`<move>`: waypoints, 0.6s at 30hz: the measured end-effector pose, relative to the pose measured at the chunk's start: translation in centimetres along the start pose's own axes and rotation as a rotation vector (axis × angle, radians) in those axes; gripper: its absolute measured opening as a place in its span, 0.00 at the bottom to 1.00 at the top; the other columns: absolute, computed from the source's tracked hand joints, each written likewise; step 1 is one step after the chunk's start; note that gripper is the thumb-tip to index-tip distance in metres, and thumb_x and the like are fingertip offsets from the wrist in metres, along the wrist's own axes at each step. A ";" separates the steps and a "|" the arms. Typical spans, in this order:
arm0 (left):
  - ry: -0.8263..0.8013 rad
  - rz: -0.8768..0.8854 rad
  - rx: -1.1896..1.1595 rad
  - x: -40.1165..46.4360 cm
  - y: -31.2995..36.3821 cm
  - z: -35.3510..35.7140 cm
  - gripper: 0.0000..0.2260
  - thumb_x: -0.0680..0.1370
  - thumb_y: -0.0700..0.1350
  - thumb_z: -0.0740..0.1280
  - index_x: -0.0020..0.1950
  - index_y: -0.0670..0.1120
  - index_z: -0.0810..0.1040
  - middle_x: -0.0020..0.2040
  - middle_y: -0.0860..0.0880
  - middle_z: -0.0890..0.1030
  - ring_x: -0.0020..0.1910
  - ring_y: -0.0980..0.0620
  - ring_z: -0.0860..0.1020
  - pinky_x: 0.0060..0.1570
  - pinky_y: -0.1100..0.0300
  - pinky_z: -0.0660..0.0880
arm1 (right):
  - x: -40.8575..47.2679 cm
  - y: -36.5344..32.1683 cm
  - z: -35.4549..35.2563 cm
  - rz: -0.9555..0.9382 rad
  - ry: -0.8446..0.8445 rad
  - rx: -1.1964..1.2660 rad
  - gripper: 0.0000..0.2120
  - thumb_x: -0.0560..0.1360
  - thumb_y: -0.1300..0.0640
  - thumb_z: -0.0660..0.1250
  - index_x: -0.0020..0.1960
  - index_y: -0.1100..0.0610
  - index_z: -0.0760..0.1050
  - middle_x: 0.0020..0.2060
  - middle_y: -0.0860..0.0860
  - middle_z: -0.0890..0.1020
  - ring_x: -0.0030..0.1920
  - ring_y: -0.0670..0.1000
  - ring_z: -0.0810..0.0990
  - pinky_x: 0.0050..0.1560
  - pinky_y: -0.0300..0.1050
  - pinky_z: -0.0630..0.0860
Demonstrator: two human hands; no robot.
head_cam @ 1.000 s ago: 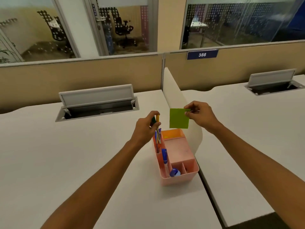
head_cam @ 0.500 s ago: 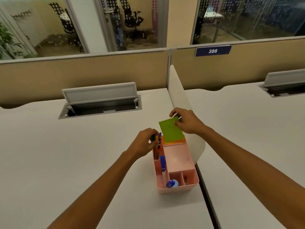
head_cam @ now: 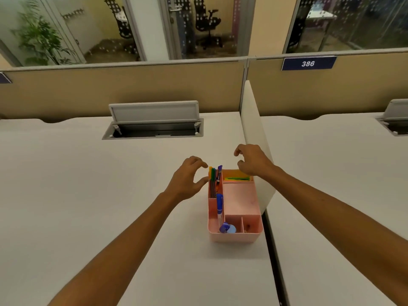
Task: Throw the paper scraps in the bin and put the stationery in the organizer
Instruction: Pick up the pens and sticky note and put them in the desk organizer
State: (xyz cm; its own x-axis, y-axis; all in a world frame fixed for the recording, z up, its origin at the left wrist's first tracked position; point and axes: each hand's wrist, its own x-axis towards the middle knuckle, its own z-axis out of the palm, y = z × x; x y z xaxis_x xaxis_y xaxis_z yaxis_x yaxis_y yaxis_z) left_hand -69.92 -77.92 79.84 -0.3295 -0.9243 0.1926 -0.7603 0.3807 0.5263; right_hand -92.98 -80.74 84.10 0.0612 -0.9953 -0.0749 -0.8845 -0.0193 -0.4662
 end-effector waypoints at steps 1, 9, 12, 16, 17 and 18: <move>0.015 -0.020 -0.002 -0.4 0.1 -0.2 0.17 0.75 0.52 0.70 0.62 0.49 0.76 0.65 0.49 0.75 0.63 0.50 0.73 0.57 0.54 0.78 | 0.0 -0.1 -0.1 -0.006 0.010 -0.001 0.18 0.74 0.65 0.69 0.63 0.57 0.75 0.62 0.56 0.78 0.61 0.56 0.78 0.51 0.40 0.72; 0.105 -0.089 -0.032 -5.2 1.1 -2.5 0.16 0.75 0.52 0.70 0.60 0.48 0.76 0.63 0.49 0.76 0.59 0.51 0.75 0.56 0.54 0.78 | -1.7 -1.9 -1.7 -0.086 0.047 0.026 0.16 0.76 0.63 0.68 0.63 0.60 0.75 0.60 0.57 0.80 0.58 0.56 0.79 0.54 0.45 0.76; 0.126 -0.092 -0.043 -7.3 0.8 -3.8 0.16 0.75 0.52 0.70 0.60 0.47 0.76 0.62 0.49 0.76 0.58 0.51 0.76 0.54 0.55 0.78 | -2.8 -2.6 -1.5 -0.081 0.063 0.031 0.14 0.76 0.61 0.67 0.62 0.60 0.76 0.59 0.57 0.80 0.58 0.56 0.79 0.55 0.46 0.76; 0.139 -0.066 -0.076 -10.8 -0.2 -5.4 0.16 0.75 0.51 0.71 0.59 0.46 0.76 0.60 0.49 0.76 0.55 0.52 0.76 0.50 0.57 0.78 | -4.5 -3.8 -0.9 -0.062 0.091 0.034 0.13 0.77 0.59 0.68 0.60 0.60 0.76 0.57 0.58 0.81 0.54 0.55 0.79 0.51 0.44 0.76; 0.138 -0.059 -0.084 -11.8 -0.6 -5.9 0.15 0.75 0.50 0.71 0.59 0.46 0.76 0.60 0.50 0.76 0.55 0.52 0.76 0.49 0.57 0.78 | -5.1 -4.3 -0.8 -0.052 0.101 0.045 0.12 0.77 0.58 0.68 0.59 0.60 0.77 0.56 0.58 0.82 0.52 0.54 0.79 0.49 0.43 0.75; 0.135 -0.053 -0.092 -13.0 -1.0 -6.3 0.15 0.75 0.50 0.71 0.59 0.47 0.75 0.59 0.51 0.76 0.54 0.52 0.76 0.48 0.57 0.77 | -5.9 -4.8 -0.6 -0.041 0.115 0.063 0.12 0.76 0.57 0.68 0.59 0.60 0.77 0.55 0.58 0.82 0.50 0.52 0.78 0.48 0.42 0.73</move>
State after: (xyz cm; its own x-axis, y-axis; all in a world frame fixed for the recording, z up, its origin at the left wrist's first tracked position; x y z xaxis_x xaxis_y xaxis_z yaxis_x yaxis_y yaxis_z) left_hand -61.40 -66.42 82.01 -0.2076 -0.9404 0.2692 -0.7179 0.3334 0.6111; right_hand -89.33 -74.84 87.30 0.0402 -0.9982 0.0449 -0.8512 -0.0578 -0.5216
